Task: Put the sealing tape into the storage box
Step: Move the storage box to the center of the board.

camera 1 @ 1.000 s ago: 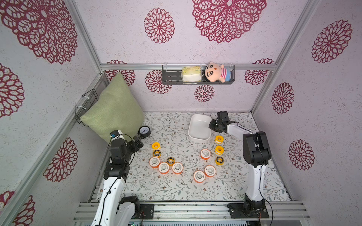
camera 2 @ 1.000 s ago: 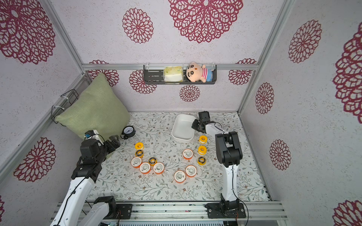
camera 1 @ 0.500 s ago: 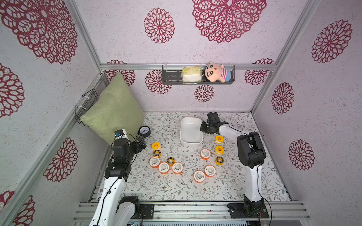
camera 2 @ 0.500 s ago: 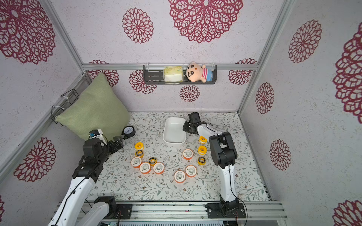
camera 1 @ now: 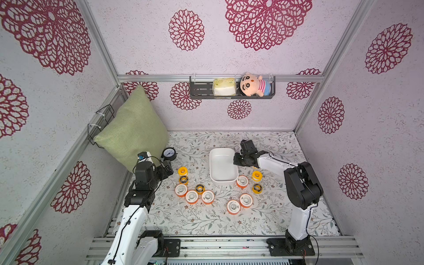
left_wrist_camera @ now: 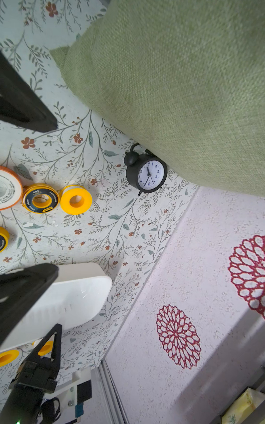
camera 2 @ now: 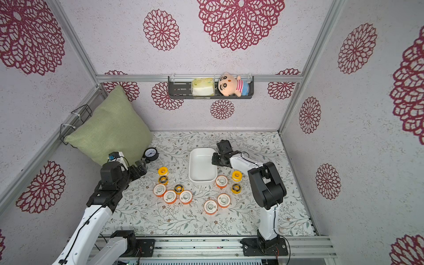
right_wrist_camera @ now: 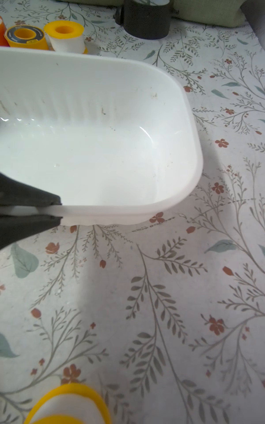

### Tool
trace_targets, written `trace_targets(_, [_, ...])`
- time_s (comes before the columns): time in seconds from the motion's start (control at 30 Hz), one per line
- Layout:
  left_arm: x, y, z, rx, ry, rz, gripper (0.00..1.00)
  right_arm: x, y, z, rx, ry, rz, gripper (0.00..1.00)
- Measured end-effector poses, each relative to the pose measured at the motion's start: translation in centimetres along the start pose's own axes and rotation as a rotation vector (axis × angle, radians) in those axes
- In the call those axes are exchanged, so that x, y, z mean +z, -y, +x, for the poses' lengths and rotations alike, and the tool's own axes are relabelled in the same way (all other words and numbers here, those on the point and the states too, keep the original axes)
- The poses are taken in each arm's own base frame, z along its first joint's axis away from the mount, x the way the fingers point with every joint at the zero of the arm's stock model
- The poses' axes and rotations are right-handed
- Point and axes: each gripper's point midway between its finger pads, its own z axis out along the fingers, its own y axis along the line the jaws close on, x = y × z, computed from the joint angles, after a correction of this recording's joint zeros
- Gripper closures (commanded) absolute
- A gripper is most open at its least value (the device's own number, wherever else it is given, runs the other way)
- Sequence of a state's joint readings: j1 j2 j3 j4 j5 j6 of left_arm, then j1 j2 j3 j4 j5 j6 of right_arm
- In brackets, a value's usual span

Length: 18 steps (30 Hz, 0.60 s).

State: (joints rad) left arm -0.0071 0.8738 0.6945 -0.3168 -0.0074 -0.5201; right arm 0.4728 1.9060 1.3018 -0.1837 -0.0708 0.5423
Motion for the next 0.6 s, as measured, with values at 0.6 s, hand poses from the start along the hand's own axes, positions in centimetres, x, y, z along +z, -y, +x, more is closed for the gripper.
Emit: trace_targets(0.6, [0.5,0.6,0.9,0.019,-0.043,0.007,0.03,-1.9,0.1,3.6,-0.029,-0.001,0.008,0.86])
